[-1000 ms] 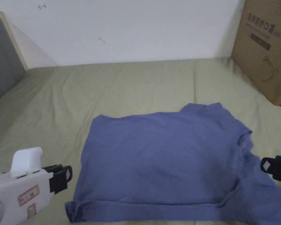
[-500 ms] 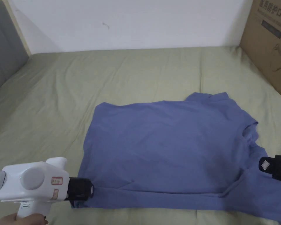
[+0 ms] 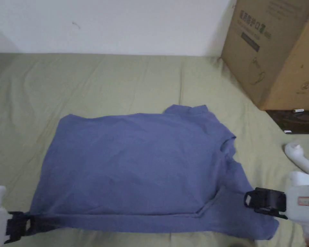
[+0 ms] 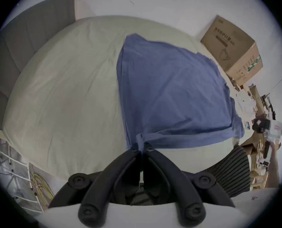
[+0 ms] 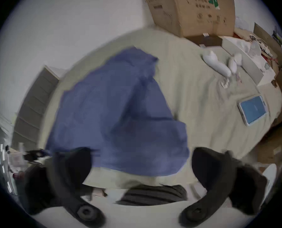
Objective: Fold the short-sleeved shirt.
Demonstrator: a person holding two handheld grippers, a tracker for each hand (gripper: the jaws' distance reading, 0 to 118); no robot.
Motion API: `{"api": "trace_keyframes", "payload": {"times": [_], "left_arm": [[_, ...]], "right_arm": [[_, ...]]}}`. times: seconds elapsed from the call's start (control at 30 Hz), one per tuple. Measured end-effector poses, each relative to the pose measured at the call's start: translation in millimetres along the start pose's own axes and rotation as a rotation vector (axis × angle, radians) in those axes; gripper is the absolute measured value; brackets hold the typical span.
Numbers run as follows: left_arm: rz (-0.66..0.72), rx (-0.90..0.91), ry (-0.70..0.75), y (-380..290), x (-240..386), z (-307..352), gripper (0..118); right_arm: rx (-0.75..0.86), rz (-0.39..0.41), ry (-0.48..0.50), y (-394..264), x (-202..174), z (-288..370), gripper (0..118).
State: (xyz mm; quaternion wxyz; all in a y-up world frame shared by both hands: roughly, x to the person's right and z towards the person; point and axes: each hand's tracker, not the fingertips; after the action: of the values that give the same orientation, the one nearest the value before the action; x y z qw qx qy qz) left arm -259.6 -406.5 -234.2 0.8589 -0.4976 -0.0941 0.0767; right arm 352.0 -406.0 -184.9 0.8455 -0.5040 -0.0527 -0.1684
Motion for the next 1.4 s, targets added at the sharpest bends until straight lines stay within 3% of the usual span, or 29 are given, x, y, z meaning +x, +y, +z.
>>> {"api": "trace_keyframes", "payload": {"times": [0.07, 0.13, 0.2, 0.23, 0.3, 0.37, 0.5, 0.63, 0.83, 0.93, 1.13, 1.17, 1.2, 1.23, 1.27, 1.3, 1.33, 1.37, 1.4], "left_arm": [[-0.024, 0.014, 0.005, -1, 1, 7, 1], [-0.029, 0.016, 0.007, -4, 9, 14, 1], [-0.036, 0.015, 0.007, -4, 9, 12, 1], [-0.038, 0.012, 0.011, -4, 8, 11, 1], [-0.03, 0.003, 0.017, -8, 9, 11, 1], [-0.019, -0.002, 0.013, -12, 6, 12, 1], [-0.008, -0.009, 0.018, -20, 4, 16, 1], [0.012, 0.002, 0.01, -14, -1, 22, 1], [0.034, 0.033, -0.033, 50, 0, 12, 1], [-0.004, 0.025, -0.004, 100, 0, -20, 1], [0.065, -0.011, -0.027, 173, -23, -95, 1], [0.059, -0.019, -0.028, 179, -24, -105, 2], [0.048, -0.034, -0.024, 183, -24, -115, 9], [0.041, -0.043, -0.018, 185, -24, -122, 25], [0.037, -0.05, -0.009, 186, -24, -128, 52], [0.036, -0.054, -0.002, 185, -24, -131, 63], [0.037, -0.049, -0.002, 182, -23, -132, 68], [0.038, -0.037, 0.004, 180, -23, -130, 86], [0.045, -0.012, -0.005, 177, -23, -125, 104]], "right_arm": [[-0.045, 0.044, -0.022, 1, 4, -18, 112], [-0.098, 0.088, -0.058, 1, 6, -35, 92], [-0.145, 0.103, -0.047, 1, 19, -50, 22], [-0.179, 0.101, -0.038, 0, 21, -56, 10], [-0.232, 0.123, -0.063, -4, 23, -62, 6], [-0.188, 0.138, -0.016, -8, 24, -58, 5], [-0.132, 0.181, -0.01, -12, 22, -26, 5], [-0.081, 0.163, 0.015, -9, 18, -3, 5], [0.01, 0.167, 0.046, 46, -10, 12, 5], [0.055, 0.152, 0.053, 96, -28, -11, 5], [0.017, 0.166, -0.017, 185, -61, -97, 5], [0.02, 0.171, -0.038, 192, -65, -108, 9], [0.018, 0.173, -0.048, 199, -68, -120, 19], [0.015, 0.169, -0.055, 202, -70, -129, 34], [0.012, 0.159, -0.062, 205, -72, -135, 63], [0.014, 0.149, -0.066, 206, -73, -140, 83], [0.022, 0.147, -0.074, 206, -75, -141, 96], [0.038, 0.147, -0.081, 205, -72, -141, 106], [0.057, 0.145, -0.077, 202, -71, -138, 109]]}}
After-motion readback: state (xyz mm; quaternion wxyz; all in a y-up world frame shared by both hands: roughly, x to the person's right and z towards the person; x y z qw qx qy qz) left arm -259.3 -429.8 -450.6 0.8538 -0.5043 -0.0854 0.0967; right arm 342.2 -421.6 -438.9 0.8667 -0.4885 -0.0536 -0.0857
